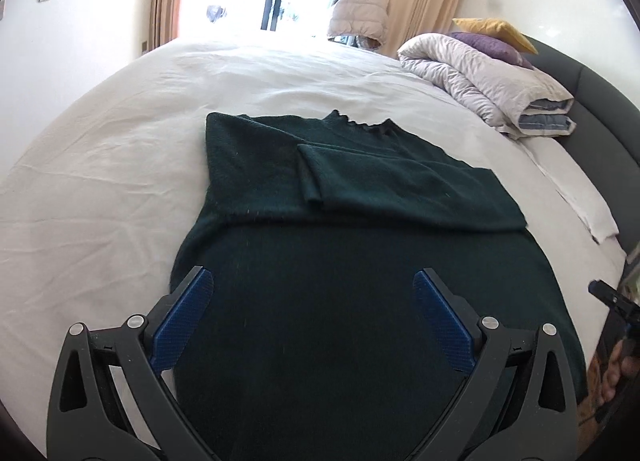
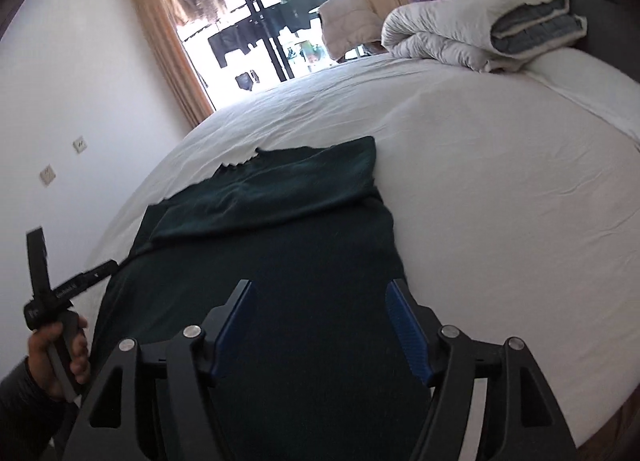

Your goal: Fold small clothes

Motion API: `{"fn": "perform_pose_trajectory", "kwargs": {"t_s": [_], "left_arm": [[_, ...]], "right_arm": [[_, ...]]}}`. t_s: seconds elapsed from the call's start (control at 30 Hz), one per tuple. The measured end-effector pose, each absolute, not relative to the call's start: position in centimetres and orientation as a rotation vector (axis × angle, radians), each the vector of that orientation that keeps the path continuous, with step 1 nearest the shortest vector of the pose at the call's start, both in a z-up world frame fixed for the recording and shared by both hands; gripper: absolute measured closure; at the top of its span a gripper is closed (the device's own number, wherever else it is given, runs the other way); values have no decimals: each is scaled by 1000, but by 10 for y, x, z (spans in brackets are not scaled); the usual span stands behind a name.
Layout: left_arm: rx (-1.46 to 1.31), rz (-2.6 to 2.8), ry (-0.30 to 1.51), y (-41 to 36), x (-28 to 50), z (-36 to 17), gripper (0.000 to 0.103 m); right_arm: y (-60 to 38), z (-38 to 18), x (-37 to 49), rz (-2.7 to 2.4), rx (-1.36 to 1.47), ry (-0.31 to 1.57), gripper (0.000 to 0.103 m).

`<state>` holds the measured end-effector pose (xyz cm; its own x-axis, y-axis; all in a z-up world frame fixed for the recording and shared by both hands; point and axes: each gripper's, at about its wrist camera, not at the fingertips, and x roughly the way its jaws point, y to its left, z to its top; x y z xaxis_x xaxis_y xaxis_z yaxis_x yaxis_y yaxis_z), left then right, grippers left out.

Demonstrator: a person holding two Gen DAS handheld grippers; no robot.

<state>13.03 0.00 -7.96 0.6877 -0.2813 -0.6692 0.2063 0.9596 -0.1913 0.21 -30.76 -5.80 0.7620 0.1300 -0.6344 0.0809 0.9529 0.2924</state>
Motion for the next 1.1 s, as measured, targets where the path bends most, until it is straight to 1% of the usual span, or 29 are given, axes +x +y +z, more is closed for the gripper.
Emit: {"fn": "perform_pose_trajectory", "kwargs": {"t_s": [0.13, 0.23, 0.33, 0.47, 0.63, 0.77, 0.83, 0.87, 0.9, 1.0, 1.07, 1.1], "left_arm": [[82, -332, 696, -7, 46, -74, 1], [234, -323, 662, -12, -8, -83, 1], [255, -354, 703, -11, -39, -98, 1], [239, -361, 719, -12, -59, -106, 1], [273, -333, 720, -15, -63, -109, 1], [224, -320, 710, -6, -57, -98, 1], [168, -347, 708, -6, -44, -87, 1], [139, -360, 709, -9, -34, -81, 1], [118, -373, 723, -13, -23, -78, 1], [88, -351, 773, -24, 10, -86, 1], [150, -306, 866, -32, 25, -105, 1], [177, -278, 919, -32, 29, -118, 1]], "right_arm": [[-295, -53, -44, 39, 355, 644, 20], [-289, -47, -67, 50, 393, 609, 19], [-273, -50, -73, 86, 423, 622, 18], [-241, -61, -66, 196, 470, 661, 18], [-212, -80, -57, 226, 493, 735, 18], [-205, -76, -39, 265, 491, 754, 19], [-202, -73, -22, 297, 510, 755, 24], [-199, -75, -11, 319, 525, 765, 25], [-196, -81, 0, 335, 548, 787, 25], [-196, -110, 28, 306, 625, 896, 34], [-205, -121, 30, 288, 639, 894, 46], [-212, -124, 28, 290, 648, 885, 56]]}}
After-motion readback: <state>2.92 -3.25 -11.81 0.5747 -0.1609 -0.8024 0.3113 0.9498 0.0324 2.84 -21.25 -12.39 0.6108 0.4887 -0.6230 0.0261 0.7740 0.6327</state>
